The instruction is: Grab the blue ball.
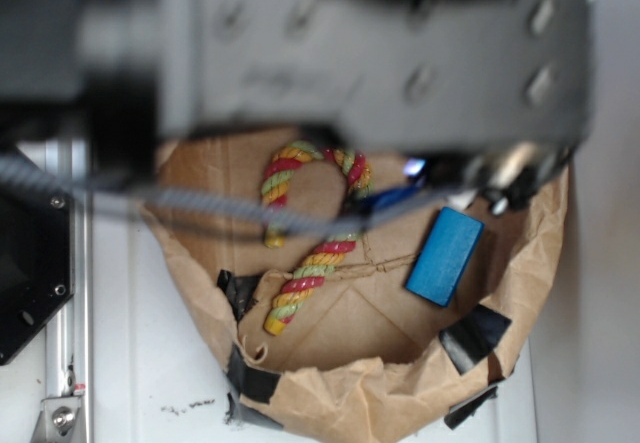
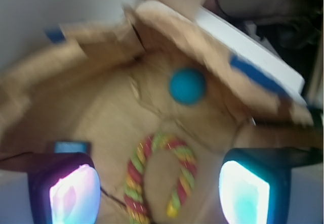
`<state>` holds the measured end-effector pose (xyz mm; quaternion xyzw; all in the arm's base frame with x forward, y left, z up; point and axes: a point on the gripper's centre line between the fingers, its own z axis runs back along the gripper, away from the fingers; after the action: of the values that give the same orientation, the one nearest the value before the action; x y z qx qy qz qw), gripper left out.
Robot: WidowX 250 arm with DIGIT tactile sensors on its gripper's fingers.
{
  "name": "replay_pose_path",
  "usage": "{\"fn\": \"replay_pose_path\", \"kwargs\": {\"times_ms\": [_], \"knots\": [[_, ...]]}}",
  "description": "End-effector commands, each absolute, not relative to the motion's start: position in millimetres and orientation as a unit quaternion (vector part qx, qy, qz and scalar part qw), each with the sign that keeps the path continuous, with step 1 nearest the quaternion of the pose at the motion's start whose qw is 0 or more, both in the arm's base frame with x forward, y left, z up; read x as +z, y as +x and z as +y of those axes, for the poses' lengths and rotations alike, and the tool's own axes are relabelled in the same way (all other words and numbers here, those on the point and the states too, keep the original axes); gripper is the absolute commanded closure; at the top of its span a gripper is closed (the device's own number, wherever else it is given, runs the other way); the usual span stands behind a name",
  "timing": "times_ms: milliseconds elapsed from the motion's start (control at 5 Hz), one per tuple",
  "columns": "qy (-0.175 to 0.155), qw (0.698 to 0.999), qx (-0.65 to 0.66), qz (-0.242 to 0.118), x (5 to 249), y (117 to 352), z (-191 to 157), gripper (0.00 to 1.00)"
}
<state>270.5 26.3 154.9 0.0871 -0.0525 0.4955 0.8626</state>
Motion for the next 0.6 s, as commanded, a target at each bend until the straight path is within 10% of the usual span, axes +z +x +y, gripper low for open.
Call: {"fn": "replay_pose_path", "kwargs": {"times_ms": [0,400], "knots": [[0.084,0.836,0.538,-0.059,134,269,47,0.0],[0.076,0.836,0.543,-0.019,116,279,55,0.0]]}}
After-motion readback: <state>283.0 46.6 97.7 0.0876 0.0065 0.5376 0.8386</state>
